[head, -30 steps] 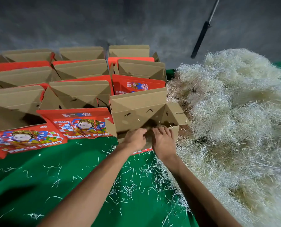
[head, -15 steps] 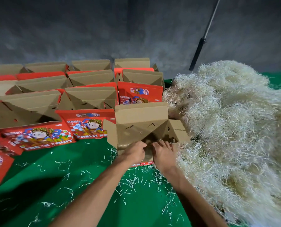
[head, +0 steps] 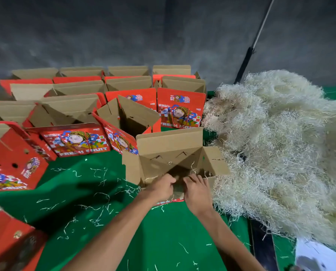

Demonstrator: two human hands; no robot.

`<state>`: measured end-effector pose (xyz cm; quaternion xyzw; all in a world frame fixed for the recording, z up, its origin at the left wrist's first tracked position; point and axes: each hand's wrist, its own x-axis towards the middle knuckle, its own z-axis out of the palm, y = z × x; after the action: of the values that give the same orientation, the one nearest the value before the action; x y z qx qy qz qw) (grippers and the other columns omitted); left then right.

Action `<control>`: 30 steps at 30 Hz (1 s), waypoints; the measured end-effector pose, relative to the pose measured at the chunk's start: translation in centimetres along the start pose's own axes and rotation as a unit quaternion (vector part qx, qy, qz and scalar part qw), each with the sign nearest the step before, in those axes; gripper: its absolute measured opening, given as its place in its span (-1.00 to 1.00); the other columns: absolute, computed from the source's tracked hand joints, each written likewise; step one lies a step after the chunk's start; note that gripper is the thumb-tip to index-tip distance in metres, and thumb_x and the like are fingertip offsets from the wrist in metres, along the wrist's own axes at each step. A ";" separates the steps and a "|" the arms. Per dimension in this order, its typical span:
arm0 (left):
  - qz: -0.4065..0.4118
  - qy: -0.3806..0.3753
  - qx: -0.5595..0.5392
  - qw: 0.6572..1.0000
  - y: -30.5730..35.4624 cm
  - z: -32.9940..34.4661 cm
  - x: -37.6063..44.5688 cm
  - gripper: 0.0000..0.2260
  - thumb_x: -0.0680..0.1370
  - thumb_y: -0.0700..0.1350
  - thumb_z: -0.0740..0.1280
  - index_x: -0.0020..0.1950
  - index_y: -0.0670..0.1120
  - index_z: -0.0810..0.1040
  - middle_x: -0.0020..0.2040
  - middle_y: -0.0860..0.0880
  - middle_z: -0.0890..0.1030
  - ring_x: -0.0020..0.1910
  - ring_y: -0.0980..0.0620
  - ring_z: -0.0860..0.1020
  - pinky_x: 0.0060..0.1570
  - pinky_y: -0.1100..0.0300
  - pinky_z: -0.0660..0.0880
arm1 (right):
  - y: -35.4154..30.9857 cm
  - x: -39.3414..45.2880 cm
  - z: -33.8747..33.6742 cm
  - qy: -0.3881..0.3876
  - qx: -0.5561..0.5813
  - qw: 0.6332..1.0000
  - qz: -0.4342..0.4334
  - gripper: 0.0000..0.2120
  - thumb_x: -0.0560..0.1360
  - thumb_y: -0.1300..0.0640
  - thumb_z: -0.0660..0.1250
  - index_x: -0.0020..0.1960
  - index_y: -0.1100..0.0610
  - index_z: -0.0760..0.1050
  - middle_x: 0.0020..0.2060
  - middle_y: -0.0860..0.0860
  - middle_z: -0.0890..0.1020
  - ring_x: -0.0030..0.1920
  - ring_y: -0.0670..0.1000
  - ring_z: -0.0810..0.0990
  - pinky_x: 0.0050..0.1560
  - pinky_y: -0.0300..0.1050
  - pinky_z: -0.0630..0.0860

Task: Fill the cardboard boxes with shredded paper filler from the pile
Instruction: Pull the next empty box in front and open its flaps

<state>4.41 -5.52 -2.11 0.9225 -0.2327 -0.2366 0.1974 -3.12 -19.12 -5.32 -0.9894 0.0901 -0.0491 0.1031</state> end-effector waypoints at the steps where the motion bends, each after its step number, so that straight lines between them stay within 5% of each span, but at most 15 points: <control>1: 0.005 0.002 0.002 1.000 -0.2 0.0 -0.7 -0.86 0.59 -0.17 0.20 -0.08 -0.04 0.53 0.07 -0.09 0.61 0.00 -0.15 0.57 -0.14 0.14 0.41 | -0.3 -0.5 -0.1 -0.004 0.001 1.000 -0.002 -0.63 0.49 0.21 0.31 0.28 0.05 0.51 0.21 0.00 0.54 0.27 0.07 0.46 0.35 0.03 0.33; 5: 0.004 0.008 0.004 1.000 -0.8 0.1 -2.9 -0.84 0.60 -0.17 0.20 -0.16 -0.06 0.49 -0.26 -0.01 0.49 -0.29 -0.01 0.45 -0.43 0.22 0.26 | -1.3 -2.2 -0.4 -0.004 0.009 1.000 -0.020 -0.66 0.52 0.20 0.27 0.28 0.04 0.50 0.22 -0.04 0.54 0.27 0.03 0.45 0.34 -0.02 0.33; 8: -0.022 -0.017 0.001 1.000 -1.3 0.0 -4.0 -0.82 0.60 -0.21 0.23 -0.17 -0.17 0.54 -0.38 -0.01 0.42 -0.41 0.02 0.40 -0.45 0.22 0.24 | -2.5 -3.8 -0.5 0.000 0.030 0.999 -0.034 -0.66 0.47 0.26 0.31 0.22 0.06 0.54 0.18 -0.03 0.58 0.23 0.03 0.50 0.28 -0.04 0.37; 12: -0.061 -0.062 0.037 0.996 -2.2 -0.5 -5.5 -0.88 0.51 -0.24 0.27 -0.16 -0.14 0.60 -0.34 -0.05 0.51 -0.35 -0.03 0.51 -0.30 0.16 0.43 | -4.4 -5.5 -0.6 -0.014 0.061 0.995 -0.080 -0.69 0.47 0.19 0.33 0.17 -0.04 0.61 0.09 -0.05 0.64 0.15 0.04 0.57 0.19 -0.05 0.41; 18: -0.093 -0.126 0.091 0.983 -4.5 -1.5 -7.7 -0.89 0.46 -0.25 0.32 -0.08 -0.15 0.62 -0.29 -0.05 0.54 -0.29 -0.03 0.52 -0.31 0.19 0.39 | -7.3 -7.0 -0.5 -0.052 0.035 0.991 -0.119 -0.70 0.49 0.09 0.28 0.18 -0.11 0.59 0.07 -0.08 0.67 0.13 0.00 0.60 0.20 -0.15 0.37; 23: -0.114 -0.169 0.112 0.972 -5.2 -1.9 -8.5 -0.79 0.39 -0.19 0.48 0.02 -0.14 0.64 -0.12 -0.09 0.64 -0.10 -0.06 0.61 -0.16 0.16 0.52 | -8.4 -7.4 -0.8 -0.147 0.038 0.987 -0.054 -0.78 0.53 0.00 0.31 0.02 0.12 0.62 -0.04 0.15 0.69 0.02 0.20 0.65 0.05 -0.06 0.53; 30: -0.117 -0.232 0.135 0.956 -5.1 -1.6 -8.3 -0.73 0.31 -0.15 0.55 -0.04 -0.16 0.64 -0.17 -0.11 0.64 -0.21 -0.09 0.59 -0.15 0.10 0.56 | -8.5 -7.6 -1.0 -0.211 0.039 0.976 -0.045 -0.75 0.46 0.05 0.30 0.04 0.17 0.57 0.01 0.19 0.64 0.05 0.24 0.61 0.06 -0.03 0.51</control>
<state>0.56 3.37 -0.36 0.8811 -0.1924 -0.4317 -0.0173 -9.30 -9.69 -3.14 -0.9756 0.0199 0.1527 0.1562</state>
